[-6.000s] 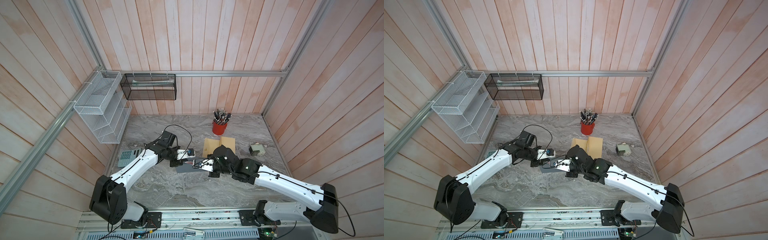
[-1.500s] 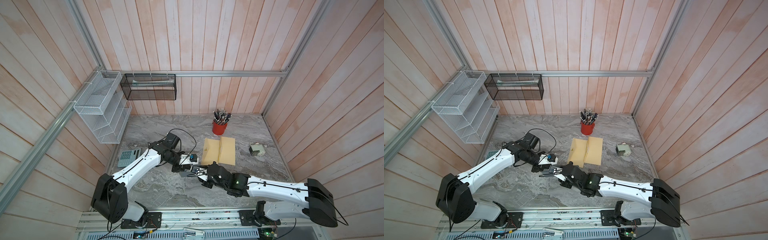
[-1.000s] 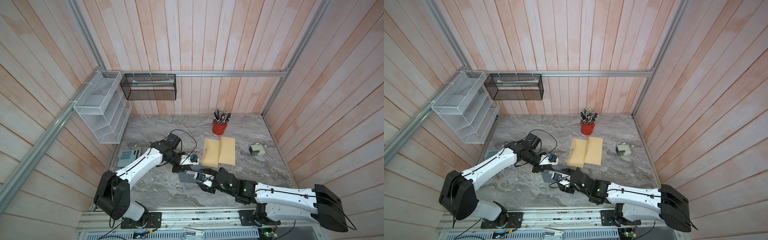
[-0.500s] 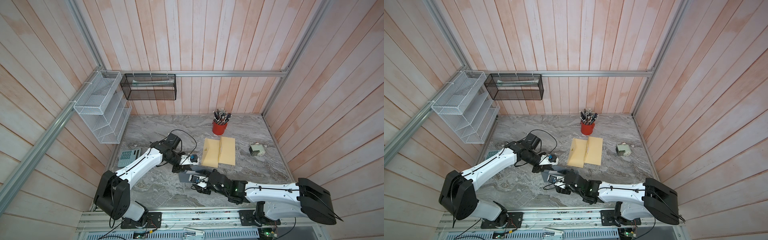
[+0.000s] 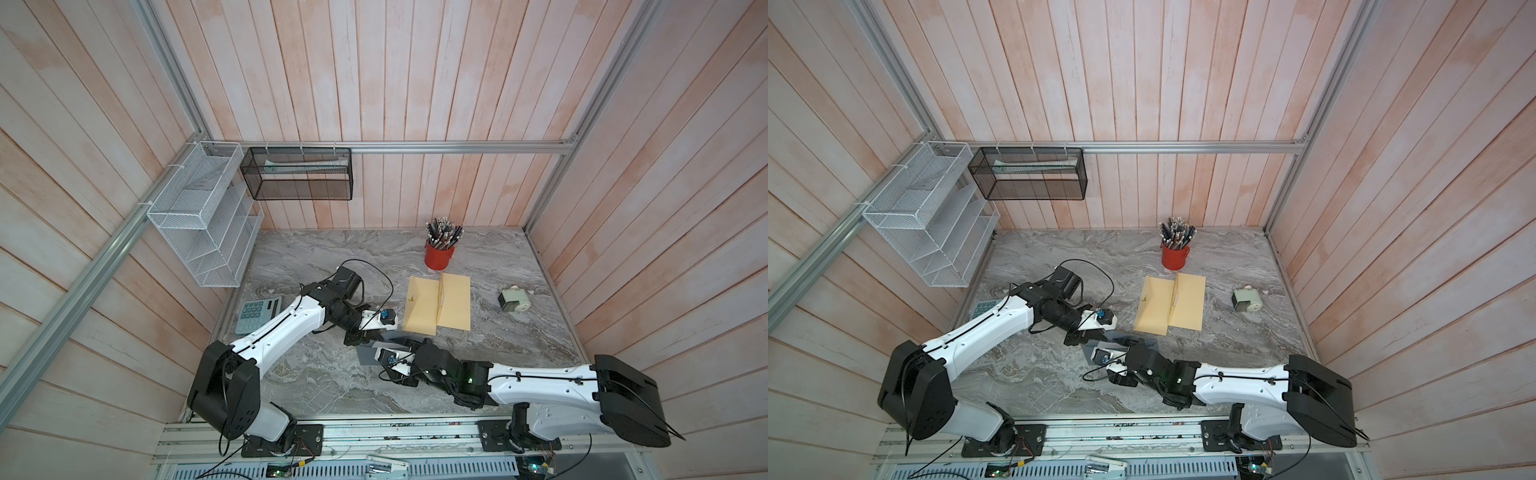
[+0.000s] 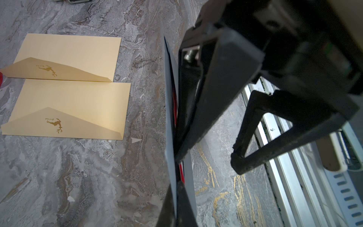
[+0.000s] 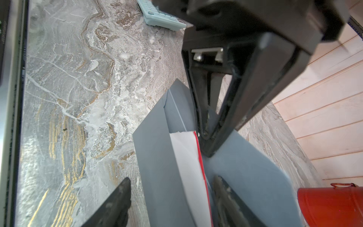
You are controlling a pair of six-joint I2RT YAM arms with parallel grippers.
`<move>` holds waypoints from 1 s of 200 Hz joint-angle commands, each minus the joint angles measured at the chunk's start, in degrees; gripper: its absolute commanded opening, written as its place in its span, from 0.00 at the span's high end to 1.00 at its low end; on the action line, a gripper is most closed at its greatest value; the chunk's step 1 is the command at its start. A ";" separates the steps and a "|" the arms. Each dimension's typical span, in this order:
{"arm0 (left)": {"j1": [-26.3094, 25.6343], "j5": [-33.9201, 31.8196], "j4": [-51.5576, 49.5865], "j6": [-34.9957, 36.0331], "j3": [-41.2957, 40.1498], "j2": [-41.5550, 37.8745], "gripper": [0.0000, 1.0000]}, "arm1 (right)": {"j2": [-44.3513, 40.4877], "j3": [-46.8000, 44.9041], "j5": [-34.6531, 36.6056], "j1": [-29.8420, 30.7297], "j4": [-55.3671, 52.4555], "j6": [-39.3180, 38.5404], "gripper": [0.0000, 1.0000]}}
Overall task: Fold the letter paper in half and place it into the envelope
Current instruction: Place the letter paper in the envelope.
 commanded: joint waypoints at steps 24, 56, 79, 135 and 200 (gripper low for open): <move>-0.23 2.20 -0.90 -0.42 0.79 0.37 1.00 | 2.81 2.16 1.46 0.19 2.25 -0.68 0.32; -0.26 2.38 -0.99 -0.42 0.72 0.35 1.00 | 3.78 2.03 0.49 0.20 2.94 0.11 0.32; -0.25 2.53 -0.98 -0.42 0.76 0.35 1.00 | 4.41 1.86 0.29 0.22 3.97 0.46 0.32; -0.30 2.79 -1.06 -0.38 0.78 0.09 1.00 | 7.66 2.75 0.08 0.24 5.58 1.26 0.32; -0.29 3.23 -1.06 -0.41 0.67 0.09 1.00 | 7.93 2.80 0.19 0.22 5.90 2.55 0.32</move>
